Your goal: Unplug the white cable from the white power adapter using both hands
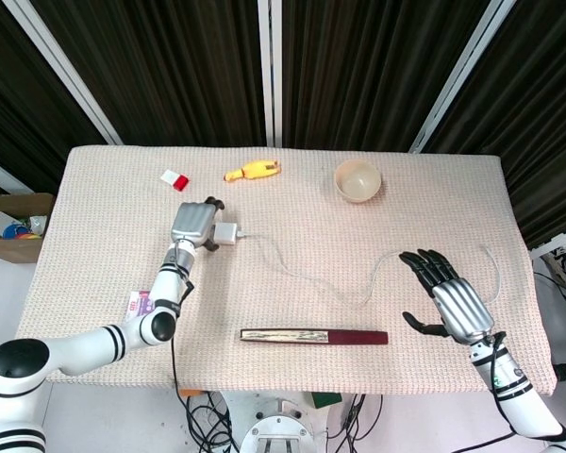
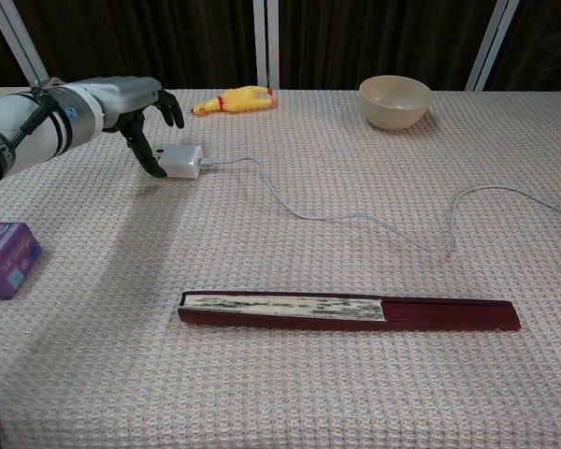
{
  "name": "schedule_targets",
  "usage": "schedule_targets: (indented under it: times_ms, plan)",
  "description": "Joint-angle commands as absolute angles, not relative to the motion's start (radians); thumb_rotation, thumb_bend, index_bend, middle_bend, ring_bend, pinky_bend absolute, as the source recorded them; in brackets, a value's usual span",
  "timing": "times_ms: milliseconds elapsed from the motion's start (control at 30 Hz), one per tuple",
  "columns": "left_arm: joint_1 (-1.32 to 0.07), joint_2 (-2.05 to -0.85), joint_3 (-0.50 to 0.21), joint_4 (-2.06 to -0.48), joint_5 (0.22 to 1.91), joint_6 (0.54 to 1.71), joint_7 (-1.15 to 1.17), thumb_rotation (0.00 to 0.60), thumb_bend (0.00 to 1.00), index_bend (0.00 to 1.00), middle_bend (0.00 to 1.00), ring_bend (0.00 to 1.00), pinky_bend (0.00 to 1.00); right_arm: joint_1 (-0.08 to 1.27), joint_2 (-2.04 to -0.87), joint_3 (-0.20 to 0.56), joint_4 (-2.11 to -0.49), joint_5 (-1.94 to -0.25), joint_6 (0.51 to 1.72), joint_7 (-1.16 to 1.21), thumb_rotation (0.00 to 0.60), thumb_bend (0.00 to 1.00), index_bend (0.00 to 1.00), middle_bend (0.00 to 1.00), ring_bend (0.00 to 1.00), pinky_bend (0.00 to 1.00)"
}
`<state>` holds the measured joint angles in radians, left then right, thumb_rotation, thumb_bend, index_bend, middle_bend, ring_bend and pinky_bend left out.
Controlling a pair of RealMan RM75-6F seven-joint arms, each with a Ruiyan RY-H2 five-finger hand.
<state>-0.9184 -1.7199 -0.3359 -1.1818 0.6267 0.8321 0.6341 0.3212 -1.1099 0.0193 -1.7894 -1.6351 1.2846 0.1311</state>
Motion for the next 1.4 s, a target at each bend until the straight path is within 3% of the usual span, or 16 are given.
schedule_targets:
  times_ms: [33,367,833,1067,1233,1400]
  plan:
    - [-0.931,-1.722,-0.33,-1.163,0.607,0.806,0.613,0.6,0.1,0.3,0.22,0.66,0.92,0.32,-1.11,0.018,-1.788,-1.633,1.286,0.132,0.6,0.3,0.05,0.11,0.0,0.05]
    - [-0.932,-1.719,-0.344,-1.12,0.611,0.72,0.458,0.6,0.16,0.33,0.26,0.66,0.92,0.313,-1.111,0.016,-1.782,-1.618,1.288,0.136,0.6,0.3,0.05,0.11,0.0,0.05]
    - [-0.94,-1.724,-0.314,-1.082,0.628,0.709,0.384,0.6,0.16,0.36,0.29,0.66,0.92,0.314,-1.11,0.017,-1.784,-1.61,1.283,0.134,0.6,0.3,0.05,0.11,0.0,0.05]
    - [-0.945,-1.731,-0.31,-1.068,0.639,0.686,0.342,0.6,0.2,0.45,0.36,0.67,0.91,0.313,-1.11,0.019,-1.787,-1.603,1.283,0.132,0.6,0.3,0.05,0.11,0.0,0.05]
    - [-0.942,-1.733,-0.317,-1.072,0.669,0.69,0.295,0.6,0.27,0.54,0.48,0.68,0.91,0.318,-1.106,0.029,-1.797,-1.593,1.281,0.13,0.6,0.3,0.05,0.11,0.0,0.05]
    - [-0.926,-1.684,-0.315,-1.174,0.715,0.738,0.282,0.6,0.32,0.56,0.52,0.69,0.91,0.355,-1.111,0.078,-1.824,-1.538,1.245,0.129,0.6,0.3,0.07,0.15,0.0,0.11]
